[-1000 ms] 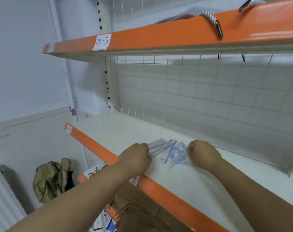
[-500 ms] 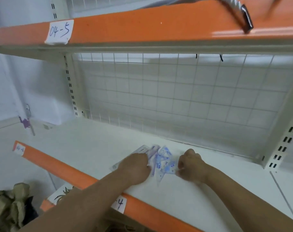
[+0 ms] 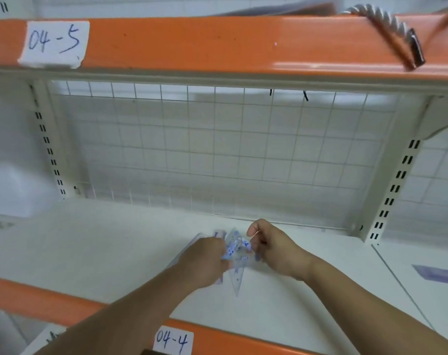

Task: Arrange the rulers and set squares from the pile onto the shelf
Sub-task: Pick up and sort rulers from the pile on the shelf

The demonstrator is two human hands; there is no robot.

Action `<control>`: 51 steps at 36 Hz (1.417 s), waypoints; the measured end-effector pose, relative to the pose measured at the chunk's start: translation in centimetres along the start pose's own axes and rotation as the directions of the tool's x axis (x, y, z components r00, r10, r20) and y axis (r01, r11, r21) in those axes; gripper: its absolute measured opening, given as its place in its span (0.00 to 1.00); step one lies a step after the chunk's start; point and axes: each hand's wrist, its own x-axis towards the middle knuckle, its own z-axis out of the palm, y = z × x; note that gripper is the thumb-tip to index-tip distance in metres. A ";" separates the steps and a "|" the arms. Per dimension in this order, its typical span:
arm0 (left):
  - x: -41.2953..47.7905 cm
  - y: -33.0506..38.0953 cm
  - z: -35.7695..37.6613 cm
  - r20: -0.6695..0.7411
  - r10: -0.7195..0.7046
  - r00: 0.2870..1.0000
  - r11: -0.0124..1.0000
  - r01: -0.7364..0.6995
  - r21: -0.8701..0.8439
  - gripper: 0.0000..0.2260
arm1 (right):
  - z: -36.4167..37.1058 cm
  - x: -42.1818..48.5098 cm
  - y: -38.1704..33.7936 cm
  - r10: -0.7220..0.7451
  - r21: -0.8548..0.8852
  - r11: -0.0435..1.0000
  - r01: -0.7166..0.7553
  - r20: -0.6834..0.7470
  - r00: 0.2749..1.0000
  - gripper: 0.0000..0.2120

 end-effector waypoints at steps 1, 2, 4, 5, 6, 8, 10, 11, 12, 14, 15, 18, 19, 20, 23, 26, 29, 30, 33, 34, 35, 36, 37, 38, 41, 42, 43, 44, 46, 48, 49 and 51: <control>0.0 -0.1 0.0 0.005 0.019 1.000 1.000 -0.019 0.005 0.16 | 0.1 0.0 -0.1 0.021 0.024 1.000 -0.021 -0.017 1.000 0.17; 0.0 -0.3 0.0 0.007 0.037 0.999 0.999 -0.037 0.018 0.13 | 0.3 0.0 -0.1 0.039 0.031 0.999 -0.038 -0.034 0.999 0.17; -0.1 -0.4 0.1 -0.012 0.069 0.998 0.997 -0.068 0.046 0.13 | 0.6 0.0 -0.1 0.076 0.036 0.997 -0.074 -0.063 0.995 0.17; -0.1 -0.5 0.1 -0.028 0.080 0.996 0.995 -0.078 0.064 0.13 | 0.8 -0.1 -0.1 0.090 0.028 0.996 -0.088 -0.075 0.993 0.16; -0.1 -0.7 0.2 -0.042 0.090 0.995 0.993 -0.087 0.078 0.11 | 0.9 -0.1 -0.2 0.094 0.006 0.996 -0.094 -0.087 0.992 0.15; -0.2 -0.9 0.3 -0.073 0.093 0.993 0.990 -0.084 0.113 0.08 | 1.1 -0.3 -0.5 0.052 -0.105 0.992 -0.065 -0.124 0.991 0.12; -0.2 -1.2 0.3 -0.093 0.089 0.992 0.987 -0.076 0.139 0.08 | 1.2 -0.8 -1.0 -0.034 -0.288 0.958 -0.009 -0.142 0.989 0.11; -0.1 -1.3 0.3 -0.099 0.087 0.991 0.988 -0.073 0.138 0.08 | 1.3 -1.0 -1.2 -0.077 -0.377 0.926 0.020 -0.136 0.988 0.11; -0.1 -1.4 0.4 -0.098 0.081 0.992 0.989 -0.067 0.135 0.09 | 1.4 -1.2 -1.4 -0.112 -0.464 0.885 0.038 -0.132 0.985 0.11; 0.0 -1.6 0.4 -0.094 0.076 0.993 0.991 -0.064 0.121 0.09 | 1.8 -1.5 -1.6 -0.152 -0.627 0.778 0.034 -0.135 0.979 0.13; 0.0 -1.7 0.5 -0.092 0.077 0.993 0.991 -0.066 0.117 0.10 | 2.0 -1.6 -1.7 -0.154 -0.682 0.731 0.020 -0.136 0.979 0.14; -0.2 -1.8 0.5 -0.100 0.087 0.991 0.991 -0.075 0.111 0.11 | 2.5 -1.9 -2.1 -0.128 -0.742 0.670 -0.031 -0.156 0.980 0.14; -0.3 -1.8 0.5 -0.105 0.093 0.990 0.991 -0.082 0.101 0.10 | 2.6 -2.1 -2.2 -0.121 -0.743 0.667 -0.049 -0.173 0.978 0.14; -0.4 -1.8 0.5 -0.110 0.101 0.989 0.991 -0.090 0.094 0.10 | 2.7 -2.2 -2.3 -0.110 -0.738 0.671 -0.072 -0.195 0.975 0.14; -0.5 -1.9 0.5 -0.094 0.137 0.986 0.988 -0.129 0.085 0.15 | 2.6 -2.9 -2.4 -0.055 -0.724 0.670 -0.161 -0.264 0.963 0.16; -0.7 -2.2 0.4 -0.013 0.133 0.991 0.985 -0.131 0.112 0.27 | 2.3 -4.0 -1.9 0.000 -0.713 0.656 -0.247 -0.327 0.945 0.20; -1.0 -2.3 0.5 -0.013 0.167 0.986 0.970 -0.162 0.183 0.21 | 1.7 -5.2 -1.2 0.061 -0.685 0.651 -0.326 -0.381 0.923 0.22; -1.0 -2.3 0.5 -0.018 0.195 0.981 0.960 -0.188 0.206 0.17 | 1.6 -5.7 -1.0 0.080 -0.672 0.654 -0.348 -0.396 0.915 0.23; -0.9 -1.7 1.0 -0.004 0.218 0.976 0.953 -0.212 0.217 0.12 | 1.2 -7.3 -0.6 0.126 -0.642 0.651 -0.405 -0.435 0.891 0.23; -0.9 -1.3 1.2 0.001 0.208 0.978 0.957 -0.203 0.209 0.12 | 1.0 -7.8 -0.4 0.137 -0.635 0.646 -0.423 -0.448 0.883 0.22; -0.9 -0.7 1.3 0.000 0.198 0.980 0.961 -0.194 0.196 0.13 | 0.9 -8.4 -0.3 0.148 -0.630 0.640 -0.440 -0.461 0.875 0.23; -1.0 -0.1 1.4 0.003 0.194 0.981 0.964 -0.191 0.185 0.13 | 0.8 -9.0 -0.2 0.158 -0.625 0.634 -0.456 -0.472 0.867 0.23; -1.1 0.6 1.5 0.014 0.203 0.979 0.961 -0.202 0.187 0.13 | 0.6 -9.6 0.0 0.169 -0.620 0.628 -0.471 -0.482 0.860 0.23; -1.2 1.2 1.8 0.030 0.215 0.976 0.956 -0.217 0.196 0.14 | 0.5 -10.3 0.1 0.179 -0.615 0.622 -0.485 -0.491 0.852 0.23; -1.5 3.2 2.3 0.069 0.248 0.966 0.944 -0.257 0.204 0.15 | -0.2 -12.2 0.3 0.210 -0.598 0.604 -0.527 -0.518 0.829 0.24; -1.6 3.8 2.5 0.079 0.258 0.963 0.941 -0.269 0.206 0.15 | -0.5 -12.8 0.5 0.218 -0.593 0.598 -0.539 -0.527 0.822 0.24; -1.7 4.5 2.7 0.086 0.269 0.959 0.936 -0.282 0.210 0.15 | -0.9 -13.5 0.6 0.225 -0.587 0.593 -0.551 -0.536 0.813 0.24; -1.8 5.3 2.9 0.093 0.280 0.956 0.932 -0.293 0.214 0.14 | -1.3 -14.2 0.8 0.232 -0.580 0.589 -0.563 -0.546 0.805 0.24; -2.0 6.6 3.2 0.096 0.300 0.949 0.925 -0.314 0.213 0.14 | -2.0 -15.4 1.1 0.243 -0.571 0.579 -0.583 -0.562 0.791 0.25; -2.2 8.3 3.6 0.105 0.322 0.941 0.916 -0.337 0.217 0.14 | -3.0 -16.8 1.5 0.252 -0.560 0.571 -0.600 -0.576 0.778 0.25; -2.3 9.1 3.7 0.110 0.334 0.936 0.910 -0.350 0.220 0.14 | -3.4 -17.5 1.8 0.256 -0.555 0.569 -0.608 -0.583 0.771 0.25; -2.7 11.3 4.2 0.116 0.361 0.925 0.898 -0.378 0.223 0.14 | -4.8 -19.2 2.4 0.259 -0.541 0.563 -0.625 -0.603 0.755 0.25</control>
